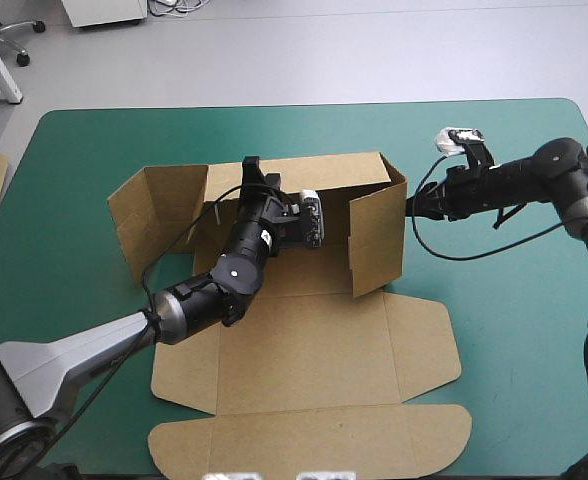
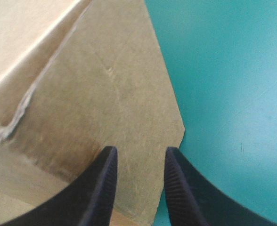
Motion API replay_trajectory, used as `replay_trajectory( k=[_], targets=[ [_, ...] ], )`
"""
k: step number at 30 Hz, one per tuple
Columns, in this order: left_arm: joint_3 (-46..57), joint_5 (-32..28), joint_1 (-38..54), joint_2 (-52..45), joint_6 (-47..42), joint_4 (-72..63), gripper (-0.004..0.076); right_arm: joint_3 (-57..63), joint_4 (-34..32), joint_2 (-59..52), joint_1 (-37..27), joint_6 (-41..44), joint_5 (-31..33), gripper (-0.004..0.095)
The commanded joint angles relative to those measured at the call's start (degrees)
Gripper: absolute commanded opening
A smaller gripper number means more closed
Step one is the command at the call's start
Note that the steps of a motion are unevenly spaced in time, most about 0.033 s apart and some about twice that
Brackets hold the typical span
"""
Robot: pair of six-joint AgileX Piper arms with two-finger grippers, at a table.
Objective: Fold the box
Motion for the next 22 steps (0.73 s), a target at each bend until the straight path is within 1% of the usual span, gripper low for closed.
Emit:
replay_trajectory(
  k=[1, 2, 7, 10, 14, 16, 18, 22],
  targets=[
    [-1.2, 2.9, -0.1, -2.2, -1.2, 1.2, -0.0015, 4.6, 8.0, -6.3, 0.0, -9.7, -4.1, 0.0319],
    [-1.2, 2.9, -0.1, -2.2, -1.2, 1.2, -0.0015, 6.8, 9.7, -7.4, 0.0, -13.2, -5.0, 0.0319],
    [-1.2, 2.9, -0.1, -2.2, -1.2, 1.2, -0.0015, 13.5, 14.2, -9.8, 0.0, -23.6, -5.6, 0.0319],
    [-1.2, 2.9, -0.1, -2.2, -1.2, 1.2, -0.0015, 15.5, 16.3, -9.8, 0.0, -28.8, -5.6, 0.0363],
    [-1.2, 2.9, -0.1, -2.2, -1.2, 1.2, -0.0015, 15.8, 16.6, -9.5, 0.0, -31.0, -5.2, 0.0482],
    [-1.2, 2.9, -0.1, -2.2, -1.2, 1.2, -0.0015, 15.8, 16.7, -9.5, 0.0, -31.4, -5.3, 0.0518],
    [-1.2, 2.8, -0.1, -2.2, -1.2, 1.2, -0.0014, 15.8, 17.5, -9.4, 0.0, -32.3, -5.6, 0.0543],
    [-1.7, 1.9, -0.1, -2.2, -1.2, 1.2, -0.0015, 15.8, 17.8, -9.1, 1.1, -33.3, -9.0, 0.0559]
  ],
)
